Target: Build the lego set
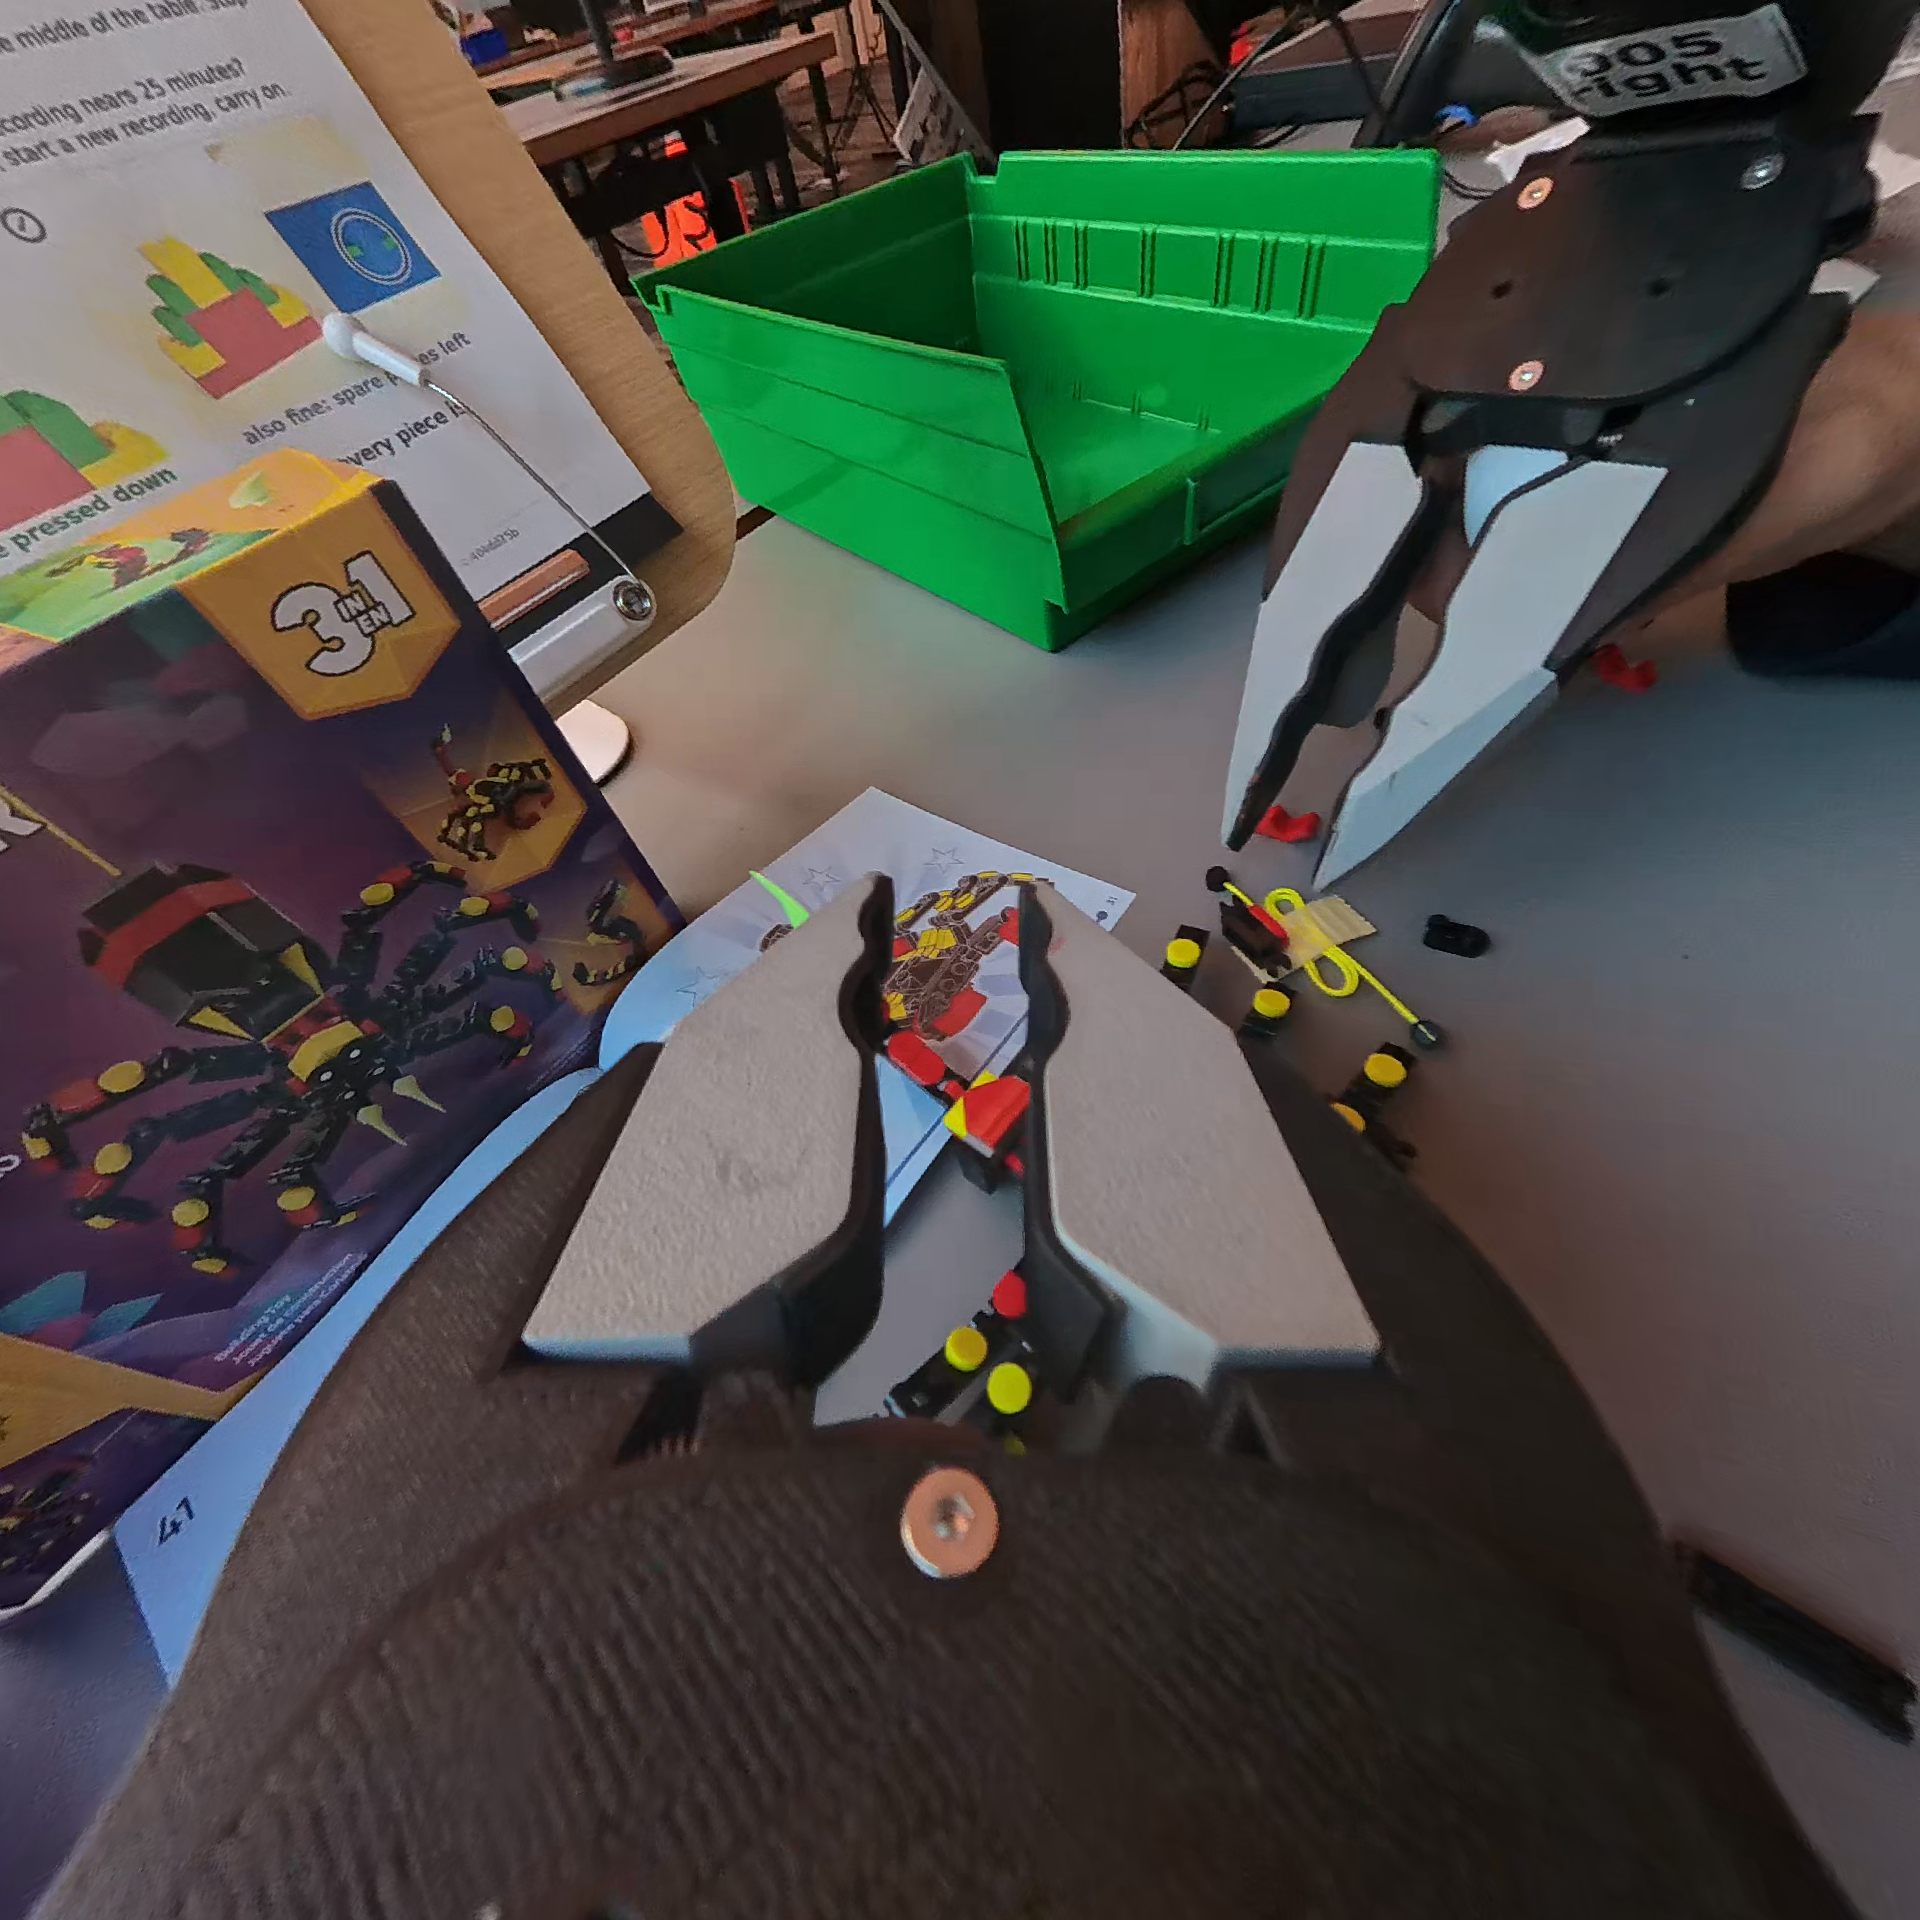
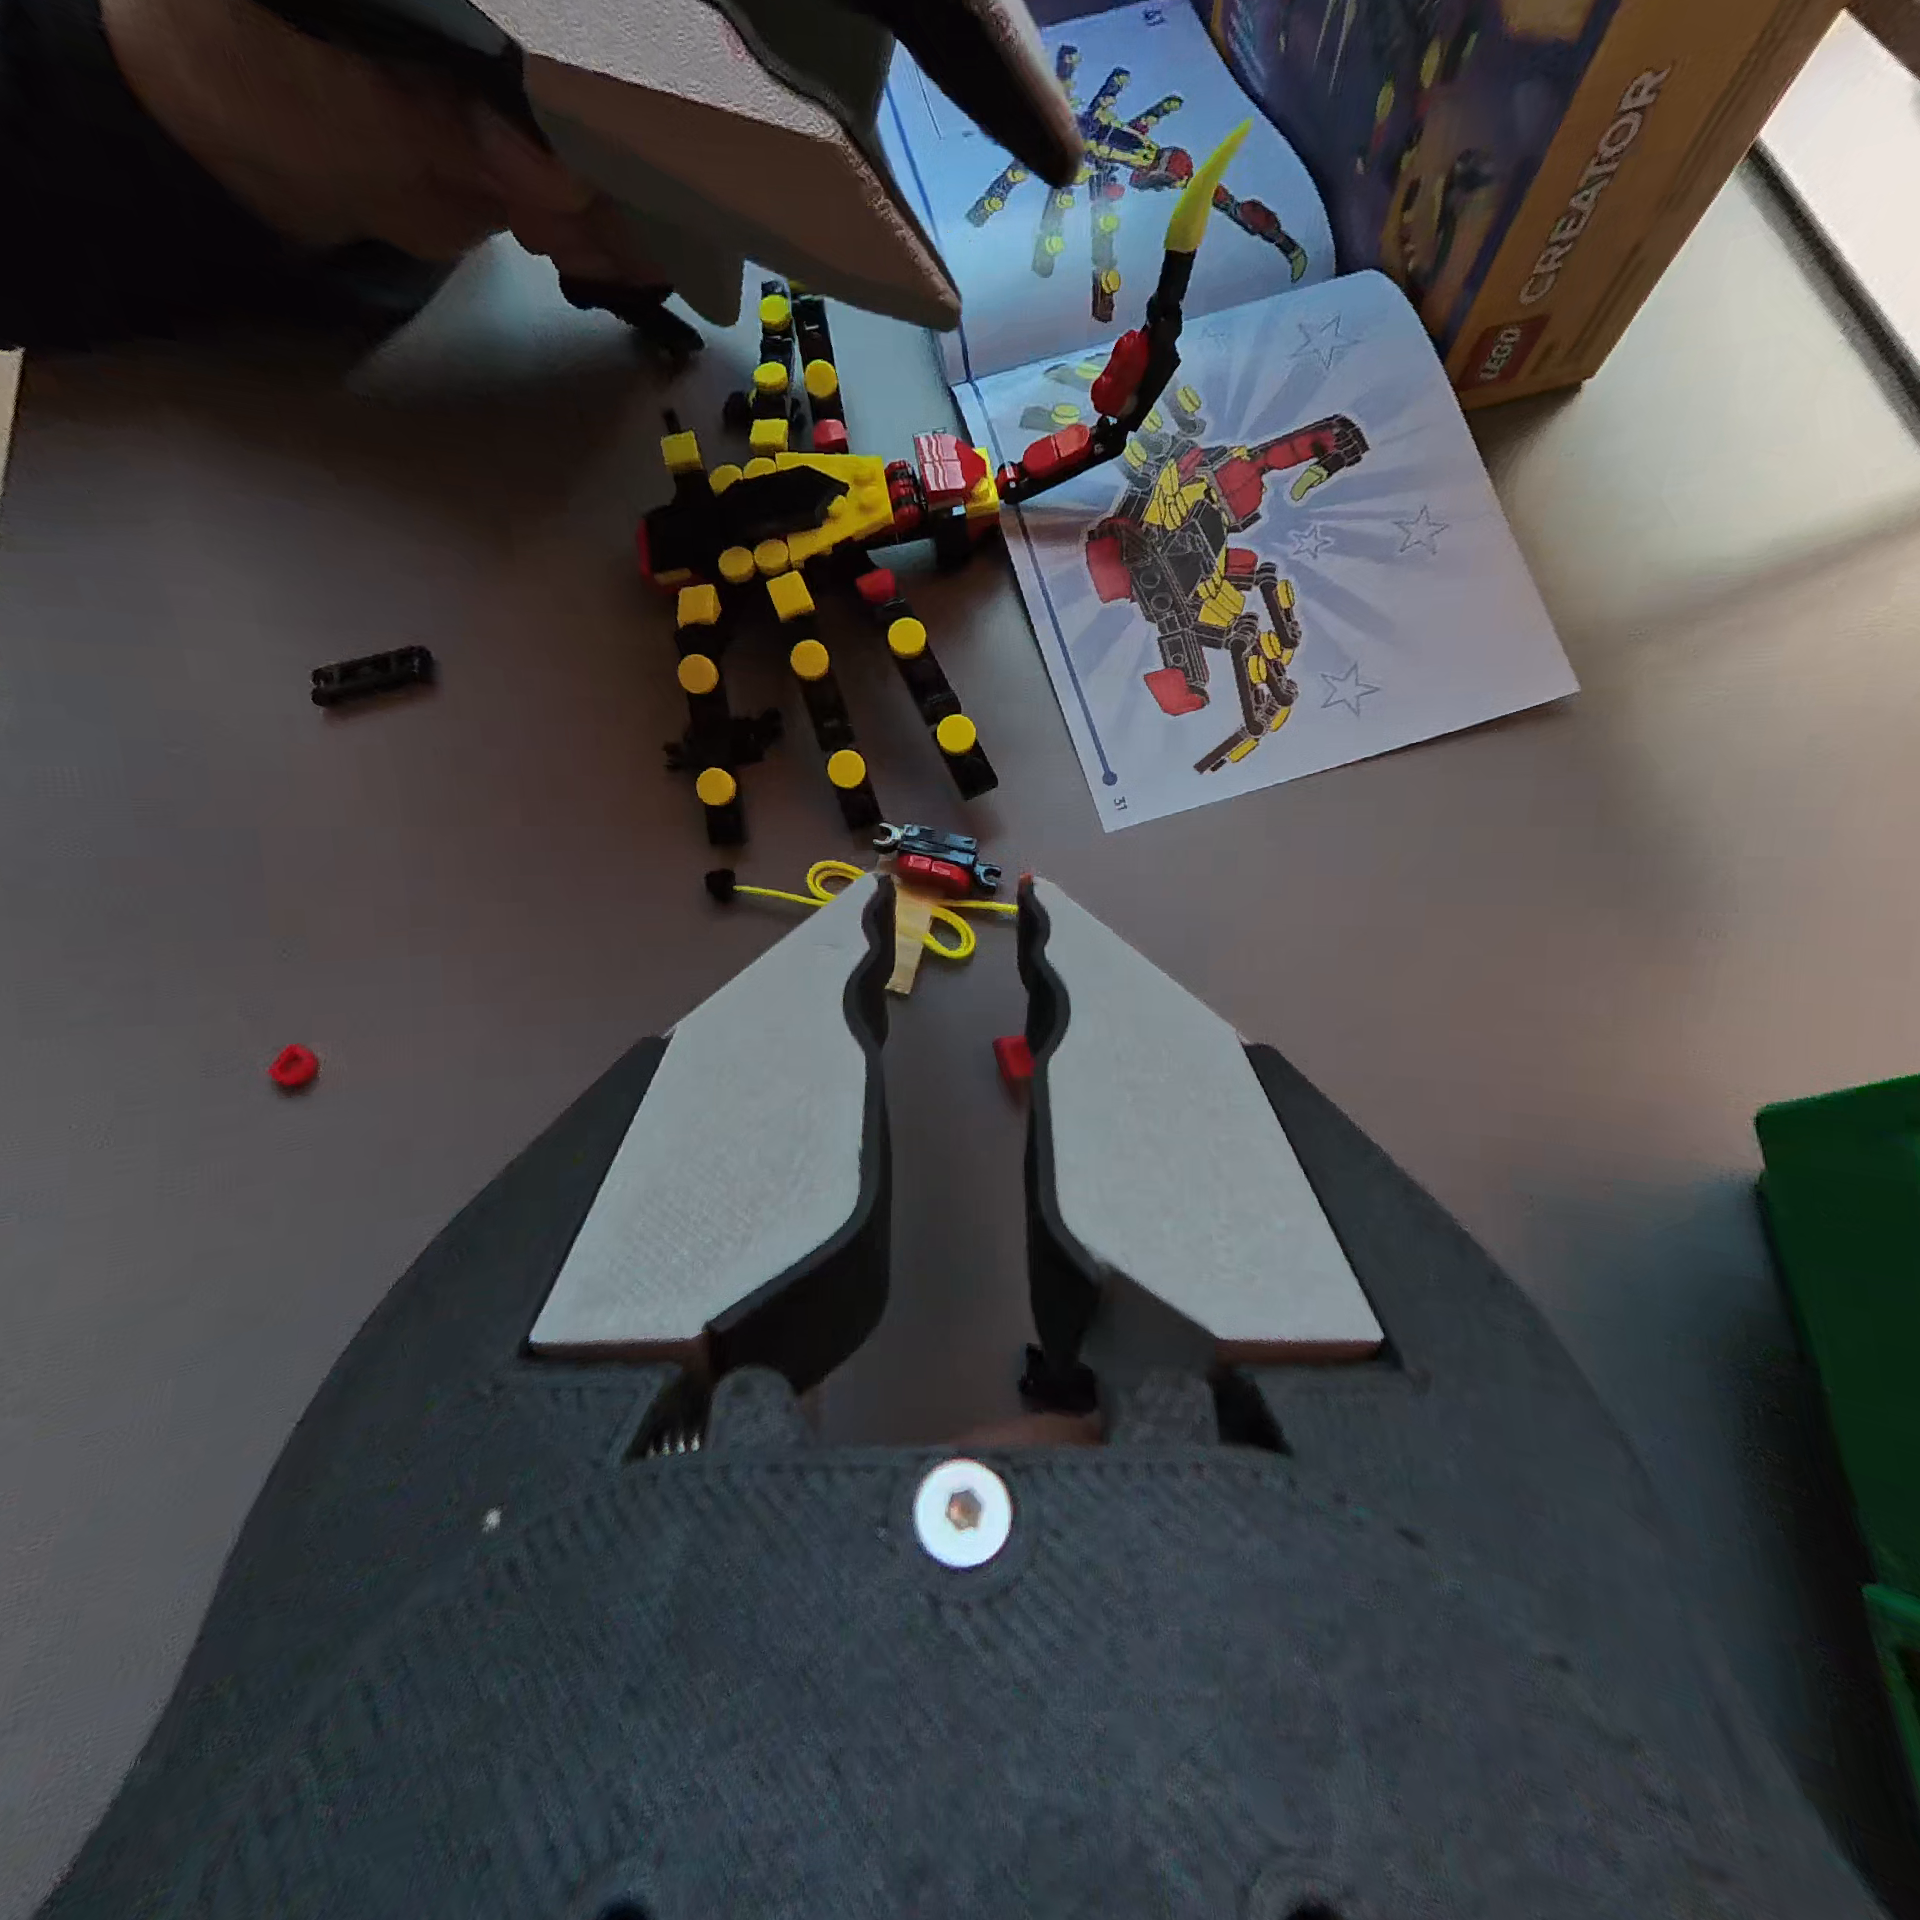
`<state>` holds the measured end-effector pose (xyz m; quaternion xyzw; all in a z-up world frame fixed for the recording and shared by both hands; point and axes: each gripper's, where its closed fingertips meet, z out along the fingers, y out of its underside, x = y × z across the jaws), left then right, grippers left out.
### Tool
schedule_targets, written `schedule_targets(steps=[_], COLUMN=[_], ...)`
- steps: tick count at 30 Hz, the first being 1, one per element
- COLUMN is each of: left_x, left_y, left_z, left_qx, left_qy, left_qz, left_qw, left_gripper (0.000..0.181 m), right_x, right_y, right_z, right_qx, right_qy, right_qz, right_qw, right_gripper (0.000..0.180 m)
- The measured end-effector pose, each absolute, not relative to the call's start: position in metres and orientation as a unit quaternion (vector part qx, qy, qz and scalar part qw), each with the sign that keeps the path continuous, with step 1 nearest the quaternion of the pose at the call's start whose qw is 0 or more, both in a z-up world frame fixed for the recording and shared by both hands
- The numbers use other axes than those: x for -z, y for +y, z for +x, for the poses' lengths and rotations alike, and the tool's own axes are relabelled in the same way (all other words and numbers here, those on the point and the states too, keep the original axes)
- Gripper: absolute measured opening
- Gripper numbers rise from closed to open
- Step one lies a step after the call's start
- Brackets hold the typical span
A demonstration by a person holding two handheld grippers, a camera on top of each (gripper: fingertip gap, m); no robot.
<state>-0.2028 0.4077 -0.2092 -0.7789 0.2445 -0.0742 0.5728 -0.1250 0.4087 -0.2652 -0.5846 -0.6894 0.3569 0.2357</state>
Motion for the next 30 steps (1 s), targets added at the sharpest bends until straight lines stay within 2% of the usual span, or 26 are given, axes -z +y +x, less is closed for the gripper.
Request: schedule_targets(steps=[10,12,13,19,23,28,30], left_x=[0.213,0.216,0.217,0.217,0.216,0.211,0.209], left_y=[0.405,0.405,0.405,0.406,0.408,0.411,0.411], left_z=[-0.196,-0.194,-0.193,-0.196,-0.205,-0.217,-0.22], left_qx=[0.061,0.063,0.061,0.04,0.032,0.027,0.026], left_qy=[0.264,0.266,0.268,0.274,0.263,0.242,0.238], left_qz=[-0.778,-0.78,-0.781,-0.777,-0.78,-0.779,-0.779], left_qw=[0.566,0.563,0.561,0.565,0.567,0.577,0.58], left_gripper=[0.019,0.019,0.019,0.019,0.019,0.018,0.018], right_x=[0.28,0.281,0.281,0.278,0.259,0.205,0.201], right_y=[0.414,0.415,0.415,0.419,0.437,0.481,0.484], right_z=[-0.127,-0.128,-0.128,-0.131,-0.131,-0.123,-0.121], right_qx=[-0.318,-0.309,-0.303,-0.283,-0.29,-0.342,-0.371], right_qy=[-0.703,-0.706,-0.71,-0.712,-0.673,-0.533,-0.508], right_qz=[-0.587,-0.585,-0.58,-0.573,-0.591,-0.626,-0.636], right_qw=[0.245,0.255,0.26,0.29,0.337,0.456,0.447], right_gripper=[0.027,0.016,0.003,0.002,0.002,0.002,0.003])
